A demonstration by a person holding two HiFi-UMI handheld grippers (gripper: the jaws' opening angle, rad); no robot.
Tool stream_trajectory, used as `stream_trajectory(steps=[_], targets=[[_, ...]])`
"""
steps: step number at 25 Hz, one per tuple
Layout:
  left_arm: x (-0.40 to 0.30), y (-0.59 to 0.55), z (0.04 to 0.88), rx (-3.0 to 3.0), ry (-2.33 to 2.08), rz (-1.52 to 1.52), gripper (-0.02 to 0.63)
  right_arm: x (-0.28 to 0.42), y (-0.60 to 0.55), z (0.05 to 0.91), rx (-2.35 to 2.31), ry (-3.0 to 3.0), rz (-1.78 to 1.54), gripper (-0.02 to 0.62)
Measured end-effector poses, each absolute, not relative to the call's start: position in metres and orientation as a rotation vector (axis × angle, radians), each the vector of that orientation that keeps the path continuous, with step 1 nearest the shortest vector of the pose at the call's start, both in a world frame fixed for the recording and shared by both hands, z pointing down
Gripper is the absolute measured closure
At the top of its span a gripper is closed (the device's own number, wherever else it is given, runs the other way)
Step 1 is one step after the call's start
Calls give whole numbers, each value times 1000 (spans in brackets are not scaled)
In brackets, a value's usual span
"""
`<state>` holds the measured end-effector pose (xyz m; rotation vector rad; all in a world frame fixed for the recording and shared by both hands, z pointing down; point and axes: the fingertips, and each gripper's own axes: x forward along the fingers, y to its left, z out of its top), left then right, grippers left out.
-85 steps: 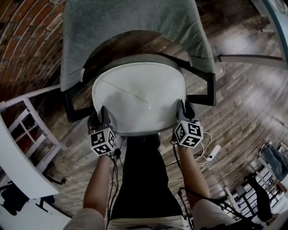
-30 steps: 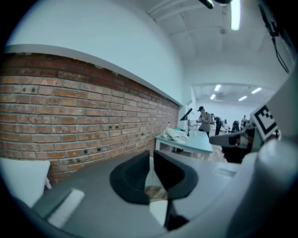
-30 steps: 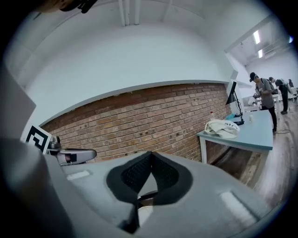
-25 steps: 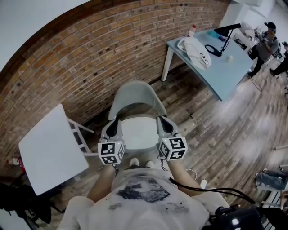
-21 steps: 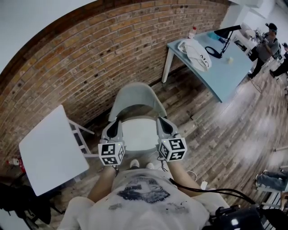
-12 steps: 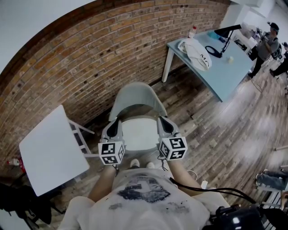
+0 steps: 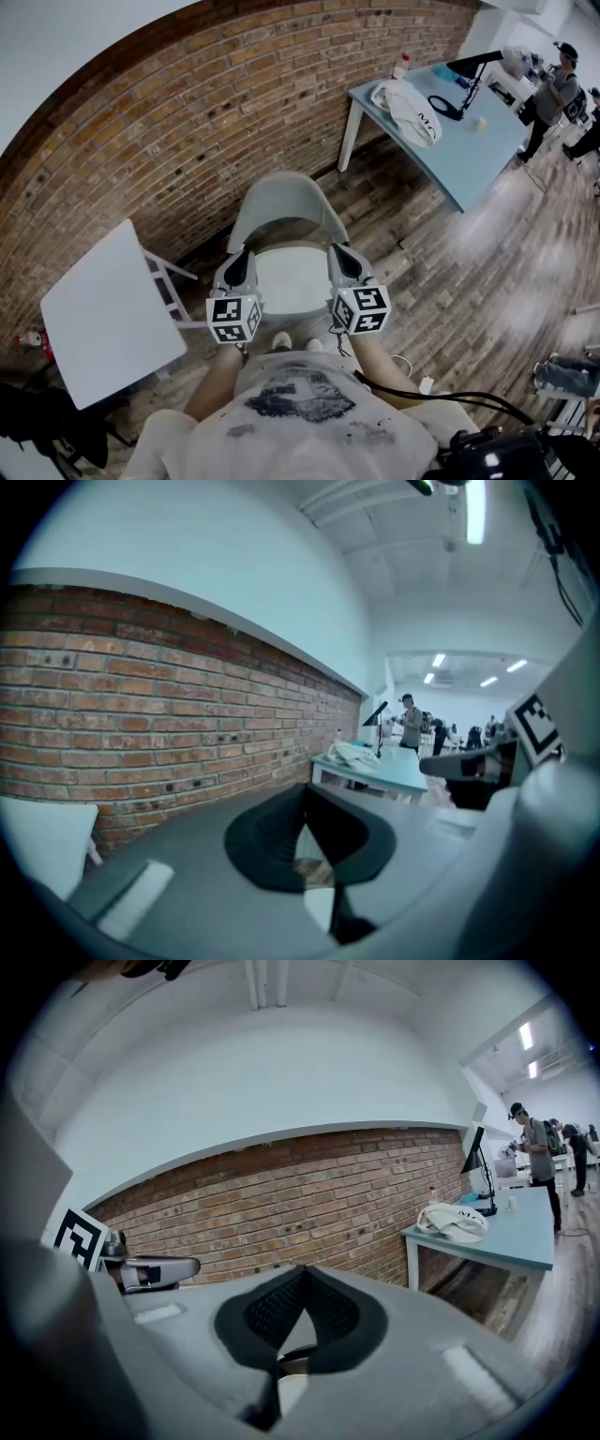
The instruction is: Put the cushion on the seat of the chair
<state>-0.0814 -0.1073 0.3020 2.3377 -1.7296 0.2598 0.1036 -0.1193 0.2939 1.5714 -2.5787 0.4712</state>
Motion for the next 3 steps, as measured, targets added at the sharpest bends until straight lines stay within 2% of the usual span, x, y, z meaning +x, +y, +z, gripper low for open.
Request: stream_trajectory(steps=[3], targets=[[-82, -107, 302, 2338, -1727, 259, 615, 103, -119, 294, 1572, -2579, 472, 597]])
